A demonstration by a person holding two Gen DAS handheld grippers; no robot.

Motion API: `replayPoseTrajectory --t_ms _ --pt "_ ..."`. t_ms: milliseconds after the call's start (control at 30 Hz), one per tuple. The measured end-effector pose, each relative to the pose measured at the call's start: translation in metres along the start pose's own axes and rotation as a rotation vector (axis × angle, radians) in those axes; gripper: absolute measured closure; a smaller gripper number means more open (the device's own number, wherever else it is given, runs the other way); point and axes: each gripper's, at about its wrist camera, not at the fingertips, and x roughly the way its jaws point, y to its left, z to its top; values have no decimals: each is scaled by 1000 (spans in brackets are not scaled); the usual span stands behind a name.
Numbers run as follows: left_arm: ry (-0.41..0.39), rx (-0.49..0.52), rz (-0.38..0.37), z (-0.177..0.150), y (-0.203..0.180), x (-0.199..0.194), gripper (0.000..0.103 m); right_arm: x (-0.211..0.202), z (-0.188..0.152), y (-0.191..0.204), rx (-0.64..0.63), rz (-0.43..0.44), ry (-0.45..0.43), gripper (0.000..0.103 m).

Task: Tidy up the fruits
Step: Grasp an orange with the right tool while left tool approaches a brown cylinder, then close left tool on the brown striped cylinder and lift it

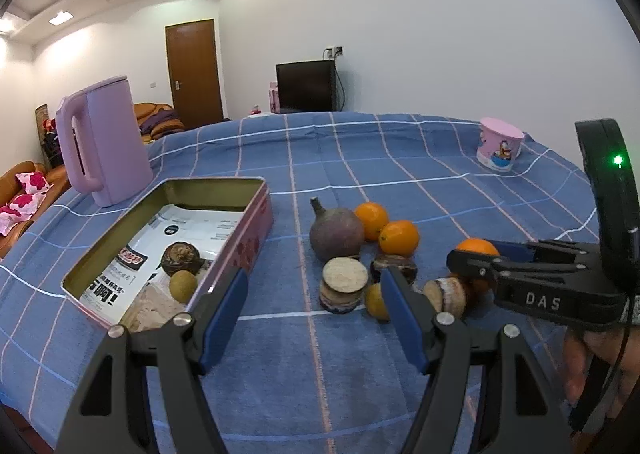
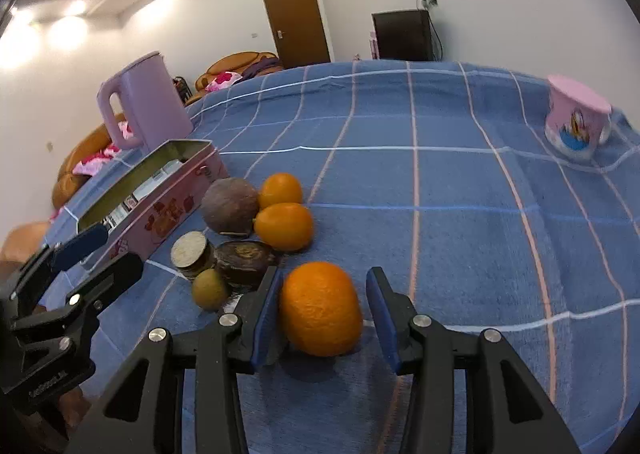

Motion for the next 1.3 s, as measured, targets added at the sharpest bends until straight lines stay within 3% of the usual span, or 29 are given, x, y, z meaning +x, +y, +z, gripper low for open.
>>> replayPoseTrajectory --t_ms 33,200,400,600,800,867,1000,1033,1067,1300 --pt "0 2 -7 0 -2 -1 32 -3 -1 -1 0 10 -9 64" --pt "-2 24 -44 -2 -18 -3 32 -18 -8 -5 16 -37 -66 65" --pt "21 56 -91 -4 -41 1 32 -33 -16 -17 14 -156 -118 65" --pt "59 75 -125 -3 -58 11 32 -40 -17 -30 26 -184 -141 65" --pt "93 92 -158 -2 -68 18 40 -44 -20 -33 29 -171 -157 65" --pt "118 94 -170 -1 -70 23 50 -44 -20 -33 34 -166 -157 65" --pt "164 103 -189 -1 -74 32 57 -44 -20 -32 28 -164 -151 65" --pt "175 97 -197 -1 -74 34 68 -43 -21 -31 23 -164 -150 65" --pt "183 93 -208 -1 -73 35 70 -43 -21 -30 18 -163 -147 65" --pt "128 75 -192 -1 -70 27 70 -46 -23 -23 -25 -157 -173 65"
